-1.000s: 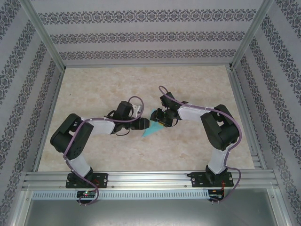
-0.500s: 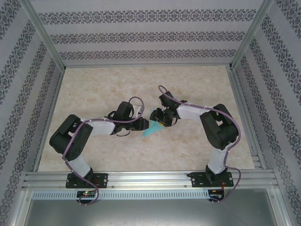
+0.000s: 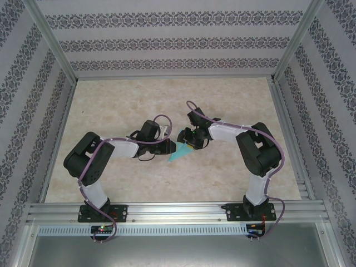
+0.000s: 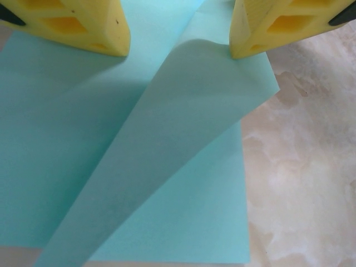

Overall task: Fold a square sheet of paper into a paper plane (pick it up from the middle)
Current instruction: Fourth fold the wing at the center of the table.

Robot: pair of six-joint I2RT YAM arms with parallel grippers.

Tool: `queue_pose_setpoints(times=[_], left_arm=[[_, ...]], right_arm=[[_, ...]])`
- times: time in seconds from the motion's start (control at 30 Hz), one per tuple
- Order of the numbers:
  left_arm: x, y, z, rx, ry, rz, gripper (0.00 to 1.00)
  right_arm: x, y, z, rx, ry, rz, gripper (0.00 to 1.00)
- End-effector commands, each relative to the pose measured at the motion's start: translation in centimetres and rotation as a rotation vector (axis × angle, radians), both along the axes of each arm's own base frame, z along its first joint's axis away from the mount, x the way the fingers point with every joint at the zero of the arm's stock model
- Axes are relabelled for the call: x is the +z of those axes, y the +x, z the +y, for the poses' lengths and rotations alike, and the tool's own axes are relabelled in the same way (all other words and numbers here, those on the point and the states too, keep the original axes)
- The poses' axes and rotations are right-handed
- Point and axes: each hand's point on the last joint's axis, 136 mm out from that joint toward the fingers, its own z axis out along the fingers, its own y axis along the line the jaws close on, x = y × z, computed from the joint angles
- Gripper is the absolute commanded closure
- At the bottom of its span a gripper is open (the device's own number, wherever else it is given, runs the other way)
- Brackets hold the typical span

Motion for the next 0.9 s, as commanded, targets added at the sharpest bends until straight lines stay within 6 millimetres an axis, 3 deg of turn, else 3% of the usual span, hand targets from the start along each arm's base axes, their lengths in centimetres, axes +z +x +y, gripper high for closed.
queue_pose_setpoints(times=[0.0,0.87], left_arm=[[-0.4,0.4,-0.2,-0.007,0.030,-0.015,0.85],[-1.8,0.3,0.2,-0.005,0.078,0.018,0.90]], right_arm=[[-4.4,-2.5,-3.4,-0.020,-0.176,0.111,0.48],[-5.8,-2.9,-4.5,-0.021,-0.270,0.165,0.62]])
